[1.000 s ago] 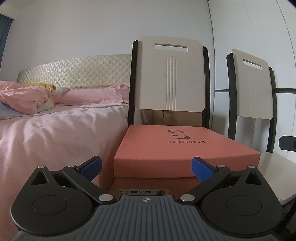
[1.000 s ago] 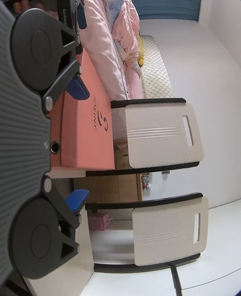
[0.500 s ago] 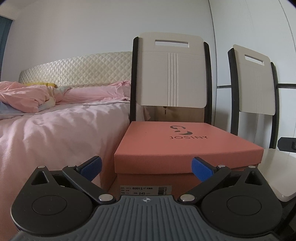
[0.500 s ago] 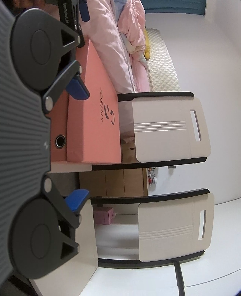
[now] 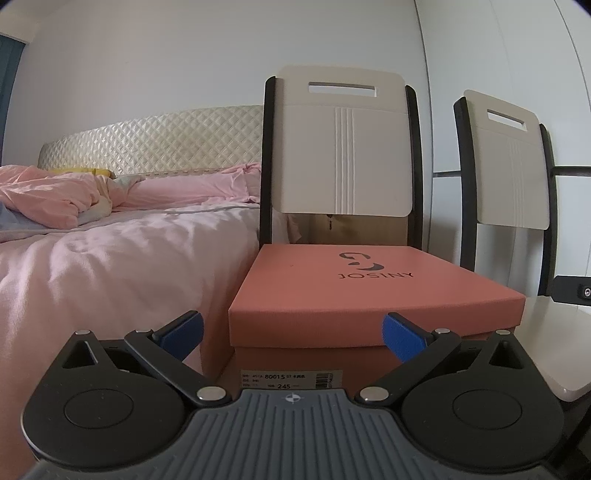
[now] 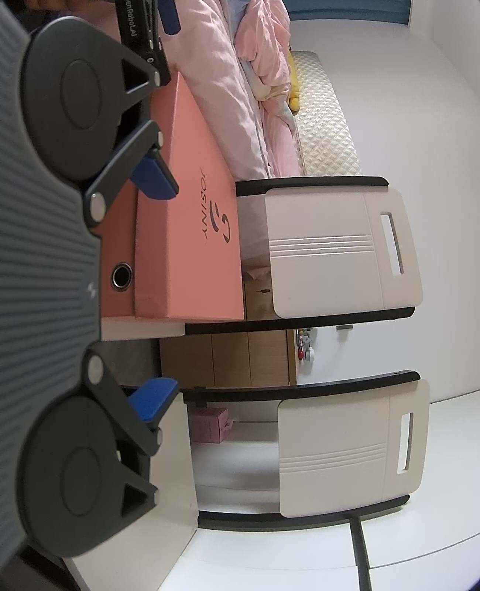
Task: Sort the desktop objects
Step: 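Open both grippers and withdraw them from the closed box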
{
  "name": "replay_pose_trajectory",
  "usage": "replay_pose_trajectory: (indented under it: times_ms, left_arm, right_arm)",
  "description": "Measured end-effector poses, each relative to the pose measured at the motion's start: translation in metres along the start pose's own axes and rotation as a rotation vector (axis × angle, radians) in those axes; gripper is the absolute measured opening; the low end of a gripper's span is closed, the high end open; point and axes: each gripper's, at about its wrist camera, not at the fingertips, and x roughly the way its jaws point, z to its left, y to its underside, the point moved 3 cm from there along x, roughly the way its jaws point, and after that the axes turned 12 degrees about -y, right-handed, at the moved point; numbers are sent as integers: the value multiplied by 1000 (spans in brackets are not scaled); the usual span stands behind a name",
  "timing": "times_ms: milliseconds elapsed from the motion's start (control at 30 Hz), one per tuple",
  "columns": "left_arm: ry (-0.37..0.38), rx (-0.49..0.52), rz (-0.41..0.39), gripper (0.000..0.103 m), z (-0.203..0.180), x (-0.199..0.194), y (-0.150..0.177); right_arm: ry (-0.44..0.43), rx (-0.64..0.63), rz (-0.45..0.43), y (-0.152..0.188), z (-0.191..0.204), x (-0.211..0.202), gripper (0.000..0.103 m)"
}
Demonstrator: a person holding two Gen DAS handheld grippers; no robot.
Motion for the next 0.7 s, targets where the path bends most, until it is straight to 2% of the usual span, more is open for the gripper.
replay_pose_trajectory:
  times_ms: [700]
  left_arm:
    - [1,9,2,103,0,2,0]
  right_arm:
    - [6,6,1,0,-2,-2,103]
